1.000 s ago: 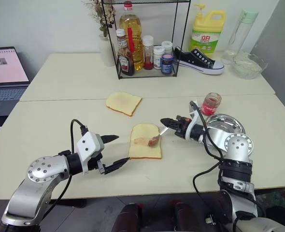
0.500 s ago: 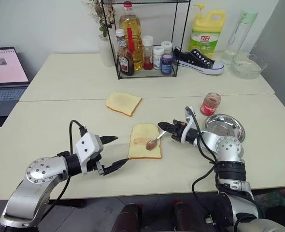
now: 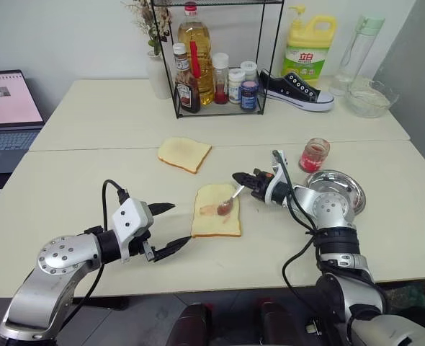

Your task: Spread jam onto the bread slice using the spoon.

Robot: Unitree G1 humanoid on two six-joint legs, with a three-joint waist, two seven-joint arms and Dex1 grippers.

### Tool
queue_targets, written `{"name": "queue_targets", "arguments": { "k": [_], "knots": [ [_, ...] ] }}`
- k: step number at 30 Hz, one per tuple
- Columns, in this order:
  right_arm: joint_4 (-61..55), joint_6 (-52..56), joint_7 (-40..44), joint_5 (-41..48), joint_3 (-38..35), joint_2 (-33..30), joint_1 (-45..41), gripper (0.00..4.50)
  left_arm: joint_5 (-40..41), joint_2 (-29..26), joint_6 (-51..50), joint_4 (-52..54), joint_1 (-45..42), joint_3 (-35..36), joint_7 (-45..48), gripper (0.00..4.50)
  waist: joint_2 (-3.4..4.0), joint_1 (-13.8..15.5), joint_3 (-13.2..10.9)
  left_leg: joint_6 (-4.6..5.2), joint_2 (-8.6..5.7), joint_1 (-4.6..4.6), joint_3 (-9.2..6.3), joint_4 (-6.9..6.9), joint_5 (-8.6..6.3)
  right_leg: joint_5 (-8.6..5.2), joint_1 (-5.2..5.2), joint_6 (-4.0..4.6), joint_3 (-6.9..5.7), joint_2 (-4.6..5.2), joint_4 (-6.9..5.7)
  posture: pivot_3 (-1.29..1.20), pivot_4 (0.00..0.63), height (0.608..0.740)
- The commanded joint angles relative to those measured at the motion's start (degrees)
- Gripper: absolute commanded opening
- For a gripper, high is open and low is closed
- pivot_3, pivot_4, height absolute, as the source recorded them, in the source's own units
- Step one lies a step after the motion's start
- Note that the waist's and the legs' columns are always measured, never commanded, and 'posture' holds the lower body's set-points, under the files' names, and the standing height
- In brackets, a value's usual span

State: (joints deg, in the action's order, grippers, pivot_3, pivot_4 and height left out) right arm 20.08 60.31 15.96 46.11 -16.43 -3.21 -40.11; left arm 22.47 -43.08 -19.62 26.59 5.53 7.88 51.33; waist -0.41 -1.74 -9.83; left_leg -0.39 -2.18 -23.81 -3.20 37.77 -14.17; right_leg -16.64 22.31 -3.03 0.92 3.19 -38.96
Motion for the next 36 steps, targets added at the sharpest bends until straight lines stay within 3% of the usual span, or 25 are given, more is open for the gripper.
{"name": "queue_targets", "arguments": {
  "k": [1,24,30,36],
  "knots": [
    [-0.6,-0.9,-0.1,0.3,-0.7,0.7,-1.7,0.03,0.5,-0.9,0.4,2.0,-0.2,1.6,0.0,4.50,0.00,0.0,0.0,0.00,0.00,0.00,0.00,0.00,0.00,0.00,0.00,0.00,0.01,0.00,0.00,0.00,0.150,0.740],
    [5.9,-7.6,-2.0,-1.6,-2.9,3.2,-5.7,0.03,0.5,-0.6,0.1,2.0,-0.9,1.0,-0.9,4.50,0.01,0.0,0.0,0.00,0.00,0.00,0.01,-0.01,0.00,0.00,0.01,0.00,0.00,0.00,0.00,0.00,0.150,0.740],
    [0.7,-2.9,-3.5,1.9,-5.2,2.5,-5.5,0.03,0.9,-0.7,-0.4,1.2,-1.8,1.5,-1.0,4.50,0.03,0.0,0.0,0.00,0.00,0.00,0.01,-0.01,0.00,0.00,0.01,0.00,0.00,0.00,0.00,0.00,0.150,0.740],
    [-11.6,6.3,-9.3,9.8,-8.9,1.2,-3.8,0.03,1.5,-1.4,-1.1,-3.5,-7.3,3.4,-1.1,4.50,0.04,0.0,0.0,0.00,0.00,-0.03,-0.02,0.00,0.00,0.00,0.02,0.00,-0.01,0.01,0.00,0.00,0.150,0.740]
  ]
}}
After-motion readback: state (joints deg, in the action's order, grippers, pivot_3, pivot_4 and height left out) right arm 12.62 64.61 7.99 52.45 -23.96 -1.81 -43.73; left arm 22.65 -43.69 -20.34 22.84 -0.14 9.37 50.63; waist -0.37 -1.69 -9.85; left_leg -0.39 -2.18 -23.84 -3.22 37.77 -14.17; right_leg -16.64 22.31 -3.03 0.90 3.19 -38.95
